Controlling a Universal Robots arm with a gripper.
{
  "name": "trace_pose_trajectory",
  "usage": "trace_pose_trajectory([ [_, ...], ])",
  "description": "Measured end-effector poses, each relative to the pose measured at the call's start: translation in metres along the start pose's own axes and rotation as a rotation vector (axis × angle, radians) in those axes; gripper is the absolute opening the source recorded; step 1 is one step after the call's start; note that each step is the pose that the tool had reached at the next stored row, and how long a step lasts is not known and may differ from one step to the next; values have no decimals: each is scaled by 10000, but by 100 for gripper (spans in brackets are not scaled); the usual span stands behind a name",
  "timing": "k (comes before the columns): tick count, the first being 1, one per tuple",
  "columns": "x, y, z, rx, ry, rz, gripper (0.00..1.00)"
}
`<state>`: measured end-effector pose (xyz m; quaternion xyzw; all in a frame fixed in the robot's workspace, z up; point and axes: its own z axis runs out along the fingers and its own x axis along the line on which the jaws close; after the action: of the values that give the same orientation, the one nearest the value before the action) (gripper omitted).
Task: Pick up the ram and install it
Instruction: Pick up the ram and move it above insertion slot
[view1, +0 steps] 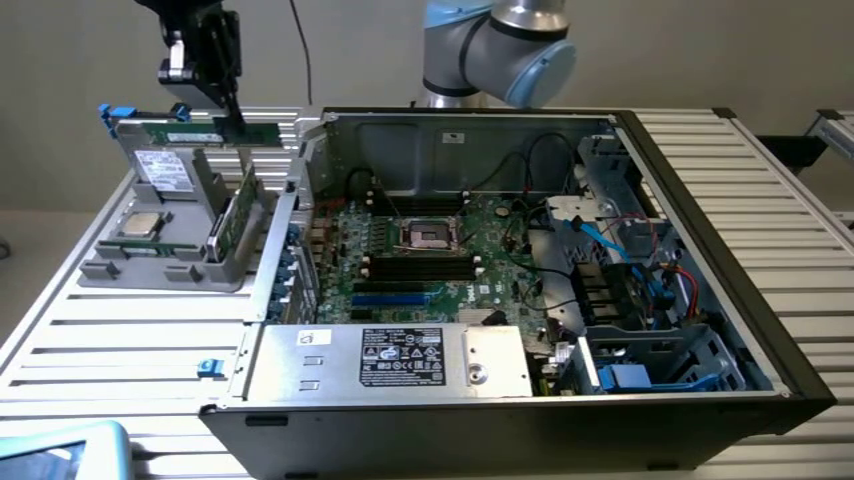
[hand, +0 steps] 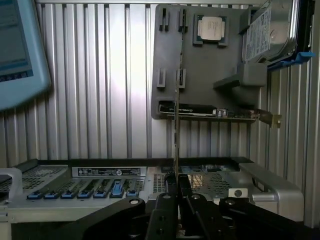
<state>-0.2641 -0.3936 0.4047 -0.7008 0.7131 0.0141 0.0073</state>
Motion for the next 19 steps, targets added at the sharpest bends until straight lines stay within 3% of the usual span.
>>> trace_pose_trajectory([
  [8, -7, -363, -4, -50, 1, -12, 13],
  [19, -15, -865, -8, -62, 1, -55, 13],
])
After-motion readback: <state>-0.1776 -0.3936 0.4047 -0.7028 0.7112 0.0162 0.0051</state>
